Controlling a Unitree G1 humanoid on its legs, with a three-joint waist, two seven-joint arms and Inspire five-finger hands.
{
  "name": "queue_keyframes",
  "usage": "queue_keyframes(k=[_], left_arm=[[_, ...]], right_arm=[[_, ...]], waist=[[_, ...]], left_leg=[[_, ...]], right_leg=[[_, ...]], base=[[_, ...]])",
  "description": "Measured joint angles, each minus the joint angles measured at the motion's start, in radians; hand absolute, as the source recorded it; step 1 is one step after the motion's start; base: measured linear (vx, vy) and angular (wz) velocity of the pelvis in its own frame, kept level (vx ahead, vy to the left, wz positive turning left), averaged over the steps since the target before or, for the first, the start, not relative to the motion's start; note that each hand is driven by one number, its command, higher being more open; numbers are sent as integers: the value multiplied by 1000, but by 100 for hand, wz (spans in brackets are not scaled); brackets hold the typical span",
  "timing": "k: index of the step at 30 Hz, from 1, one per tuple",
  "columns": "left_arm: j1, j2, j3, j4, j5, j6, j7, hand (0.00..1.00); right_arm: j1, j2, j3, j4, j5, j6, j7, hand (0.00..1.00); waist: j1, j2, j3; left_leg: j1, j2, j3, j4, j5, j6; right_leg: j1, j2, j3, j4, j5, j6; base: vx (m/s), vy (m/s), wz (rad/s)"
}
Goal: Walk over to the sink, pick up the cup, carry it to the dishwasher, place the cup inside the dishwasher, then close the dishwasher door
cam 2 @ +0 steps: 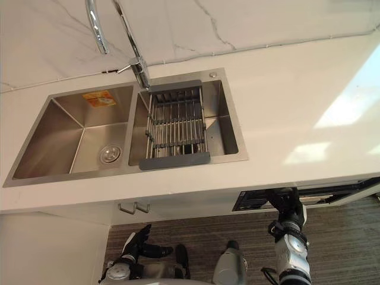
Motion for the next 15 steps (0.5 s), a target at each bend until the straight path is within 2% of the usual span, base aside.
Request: queue_keyframes(k=[3,10,15], left_arm=[[9,11,-14,-1,0,2,11,100],[14,30,-14,-1,0,4,18,100],[25,67,-13,-1,-1,18,33,100]], right_arm=[[69,29,5,-69,-69,7,0,100],[157,60,31,-100,-227,10,-2,100],[144,69,34,17,-341,10,-2,100]], waist=[[-15,-2,0],[-16,-21,-12],[-11,-62,-41]], left_leg=[[19,8,-38,-31,20,-3],[59,20,-79,-61,27,-14],[87,39,-92,-77,30,-26]], right_leg=[[39,17,-28,-29,10,-9],[107,41,-63,-83,14,-8],[154,70,-79,-134,21,-15]], base=[[110,-61,29],[66,-37,14],[30,-46,6]])
